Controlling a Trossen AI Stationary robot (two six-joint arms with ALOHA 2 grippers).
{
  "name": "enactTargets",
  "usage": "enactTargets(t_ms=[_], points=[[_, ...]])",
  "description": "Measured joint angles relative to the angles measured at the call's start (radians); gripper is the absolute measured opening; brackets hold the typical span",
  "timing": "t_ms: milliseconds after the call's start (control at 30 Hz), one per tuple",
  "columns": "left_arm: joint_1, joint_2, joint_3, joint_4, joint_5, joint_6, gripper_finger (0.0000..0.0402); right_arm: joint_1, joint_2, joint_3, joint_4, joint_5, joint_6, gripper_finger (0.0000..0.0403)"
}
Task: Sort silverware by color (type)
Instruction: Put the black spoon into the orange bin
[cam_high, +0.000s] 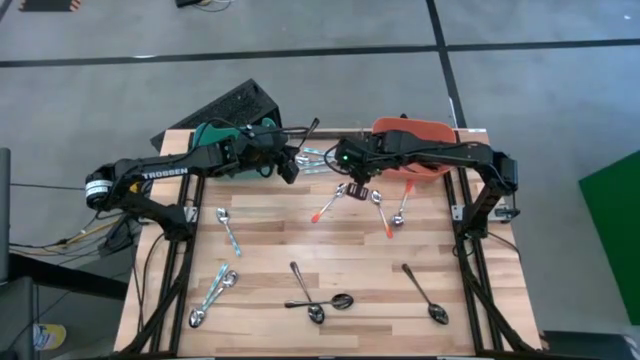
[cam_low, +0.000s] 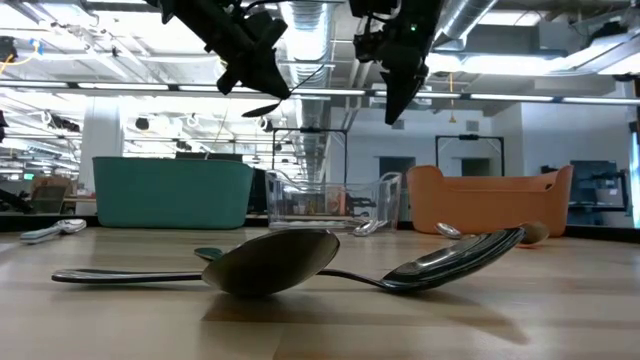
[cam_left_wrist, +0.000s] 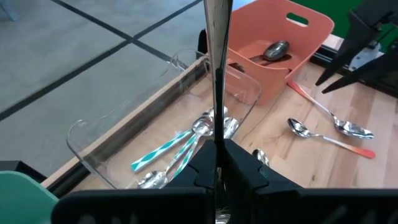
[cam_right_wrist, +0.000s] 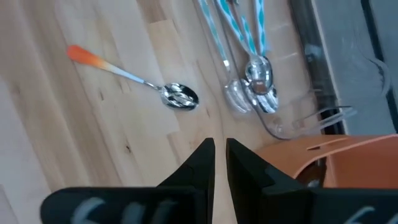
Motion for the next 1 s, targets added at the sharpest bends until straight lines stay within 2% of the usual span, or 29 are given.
enactTargets(t_ms=[133,367,500,1000], points=[[0.000,0.000,0.000,0.000,0.000,0.008,0.0000,-0.019,0.000,0.000,-0.001,-0.060,0.003,0.0063],[0.000,0.000,0.000,0.000,0.019,0.014,0.0000,-0.039,0.000,0.000,0.011,-0.081,0.030,0.0063],[0.000,0.000,0.000,0.000,0.033,0.030,0.0000,-0.039,0.000,0.000,0.009,-0.150,0.054,0.0063],[0.000,0.000,0.000,0.000,0.034,0.045,0.0000,-0.031,0.000,0.000,0.003,-0.149,0.232,0.0063]])
